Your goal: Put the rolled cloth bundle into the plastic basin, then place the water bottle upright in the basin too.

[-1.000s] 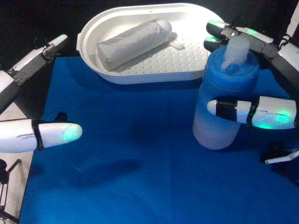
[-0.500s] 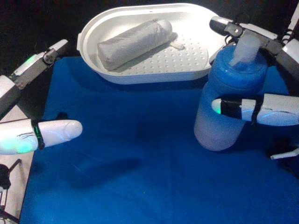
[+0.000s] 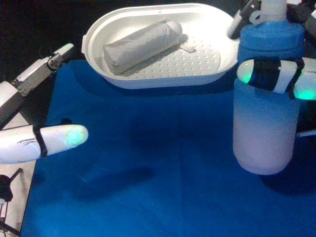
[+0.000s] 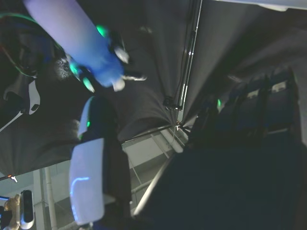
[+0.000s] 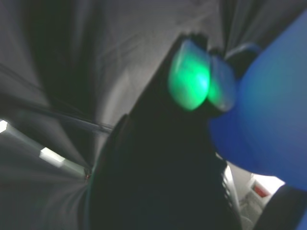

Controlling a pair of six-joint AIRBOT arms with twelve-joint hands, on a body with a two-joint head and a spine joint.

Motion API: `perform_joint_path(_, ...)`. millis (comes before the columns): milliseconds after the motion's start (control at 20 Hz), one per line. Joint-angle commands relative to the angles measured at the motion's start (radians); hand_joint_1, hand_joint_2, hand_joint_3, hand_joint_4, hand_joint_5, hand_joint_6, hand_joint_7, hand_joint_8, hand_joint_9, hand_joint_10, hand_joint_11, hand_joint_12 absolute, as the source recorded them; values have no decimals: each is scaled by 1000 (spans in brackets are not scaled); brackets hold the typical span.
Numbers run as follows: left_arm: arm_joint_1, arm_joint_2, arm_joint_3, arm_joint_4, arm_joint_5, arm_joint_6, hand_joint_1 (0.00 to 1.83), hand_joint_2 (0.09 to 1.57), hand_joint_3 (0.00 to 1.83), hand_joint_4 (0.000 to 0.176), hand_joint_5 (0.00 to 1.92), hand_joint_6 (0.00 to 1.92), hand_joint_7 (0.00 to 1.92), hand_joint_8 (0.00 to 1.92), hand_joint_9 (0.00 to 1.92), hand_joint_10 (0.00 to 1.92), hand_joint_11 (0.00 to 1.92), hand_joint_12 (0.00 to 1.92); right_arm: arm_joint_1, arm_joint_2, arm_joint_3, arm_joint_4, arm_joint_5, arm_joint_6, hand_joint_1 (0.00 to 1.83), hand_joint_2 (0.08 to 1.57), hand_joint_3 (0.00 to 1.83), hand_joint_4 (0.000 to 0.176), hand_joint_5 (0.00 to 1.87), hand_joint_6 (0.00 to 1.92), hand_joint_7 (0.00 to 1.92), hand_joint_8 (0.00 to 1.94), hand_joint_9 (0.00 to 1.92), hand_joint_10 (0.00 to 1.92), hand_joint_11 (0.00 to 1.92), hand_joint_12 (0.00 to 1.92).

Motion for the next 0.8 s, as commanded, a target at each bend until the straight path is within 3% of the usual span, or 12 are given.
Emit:
perform_joint_path(0, -5, -7, -2, -1, -125, -8, 489, 873, 0, 176, 0, 0, 0, 0, 0, 0, 0, 0, 32, 8, 4, 4, 136, 13, 673, 1479, 0, 0, 804, 1921, 1194, 1941, 1425, 1921, 1500, 1921)
perform_joint_path(250, -5, -10, -3, 0, -123, -10, 497, 867, 0, 176, 0, 0, 0, 0, 0, 0, 0, 0, 145, 18, 27, -33, 122, -22, 693, 1477, 0, 0, 763, 1921, 1152, 1941, 1384, 1921, 1462, 1921)
perform_joint_path(450, -5, -12, 0, 0, -124, -10, 536, 859, 0, 176, 0, 0, 0, 0, 0, 0, 0, 0, 278, -1, 75, -48, 2, -77, 688, 1436, 0, 0, 717, 1921, 1007, 1941, 1225, 1921, 1323, 1921)
perform_joint_path(600, -5, -18, 4, 2, -119, -14, 535, 860, 0, 176, 0, 0, 0, 0, 0, 0, 0, 0, 325, -45, 146, -7, -64, -78, 683, 1441, 1, 0, 777, 1921, 1039, 1941, 1236, 1921, 1330, 1921)
perform_joint_path(650, -5, -18, 5, 3, -116, -14, 532, 868, 2, 176, 0, 0, 0, 0, 0, 0, 0, 0, 344, -59, 170, 7, -87, -78, 702, 1446, 1, 45, 520, 1837, 833, 1891, 995, 1921, 1114, 1921)
perform_joint_path(700, -5, -18, 6, 4, -115, -15, 531, 869, 2, 176, 0, 0, 0, 0, 0, 0, 0, 0, 363, -75, 193, 14, -109, -78, 699, 1449, 2, 73, 464, 1823, 776, 1880, 932, 1921, 1054, 1921)
perform_joint_path(750, -5, -18, 6, 4, -114, -16, 542, 866, 1, 176, 0, 0, 0, 0, 0, 0, 0, 0, 385, -91, 215, 17, -135, -78, 651, 1447, 0, 135, 430, 1797, 591, 1254, 586, 1436, 584, 1823)
